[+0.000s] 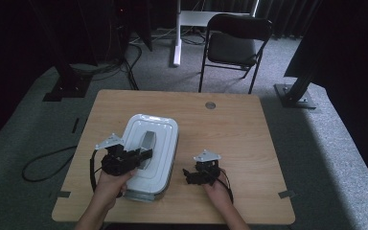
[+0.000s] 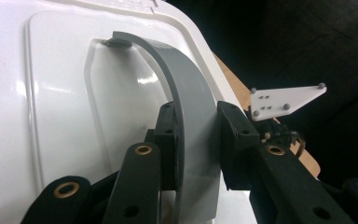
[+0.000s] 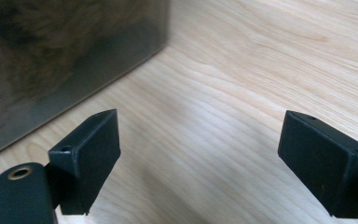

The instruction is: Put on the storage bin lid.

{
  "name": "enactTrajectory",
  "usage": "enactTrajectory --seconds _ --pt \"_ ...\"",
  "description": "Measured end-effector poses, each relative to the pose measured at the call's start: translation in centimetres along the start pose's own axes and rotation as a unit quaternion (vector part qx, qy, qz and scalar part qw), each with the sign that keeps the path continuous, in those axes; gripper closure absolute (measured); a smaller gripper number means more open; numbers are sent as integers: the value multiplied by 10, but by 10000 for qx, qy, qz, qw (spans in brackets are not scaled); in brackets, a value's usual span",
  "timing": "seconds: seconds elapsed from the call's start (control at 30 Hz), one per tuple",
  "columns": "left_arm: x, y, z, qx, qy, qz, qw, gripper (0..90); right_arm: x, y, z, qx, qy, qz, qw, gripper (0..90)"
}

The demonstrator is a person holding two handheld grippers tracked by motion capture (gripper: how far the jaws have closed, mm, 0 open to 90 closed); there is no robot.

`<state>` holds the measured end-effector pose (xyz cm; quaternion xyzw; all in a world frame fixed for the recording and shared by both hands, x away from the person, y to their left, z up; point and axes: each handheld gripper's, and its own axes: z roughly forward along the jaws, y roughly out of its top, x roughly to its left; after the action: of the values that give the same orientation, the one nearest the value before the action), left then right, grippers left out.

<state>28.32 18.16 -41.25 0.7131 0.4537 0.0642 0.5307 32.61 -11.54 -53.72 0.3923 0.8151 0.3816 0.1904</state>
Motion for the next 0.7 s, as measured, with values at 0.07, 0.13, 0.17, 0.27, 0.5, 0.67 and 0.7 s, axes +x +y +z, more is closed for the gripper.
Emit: enactTrajectory --seconds 0.07,0.13,0.17,0.27,0.5,0.67,0.7 --pt "1 0 4 46 70 -12 10000 726 -4 0 -1 -24 -68 41 10000 122" --pt "0 1 7 87 172 -1 9998 726 -7 -1 -2 -48 -95 95 9999 122" --pt "0 1 8 99 191 -21 9998 726 -8 -1 -3 -65 -120 107 9998 122" --pt "1 -1 10 100 189 -59 9998 726 -11 -1 -5 -102 -161 138 9997 122" --pt "0 -2 13 255 185 -36 9995 725 -16 0 -7 -152 -194 231 9994 122" --pt "3 -5 16 354 188 -82 9992 722 -16 -1 -8 -153 -207 229 9994 122" --pt "3 -6 17 364 186 -124 9991 721 -17 -1 -8 -153 -202 234 9994 122"
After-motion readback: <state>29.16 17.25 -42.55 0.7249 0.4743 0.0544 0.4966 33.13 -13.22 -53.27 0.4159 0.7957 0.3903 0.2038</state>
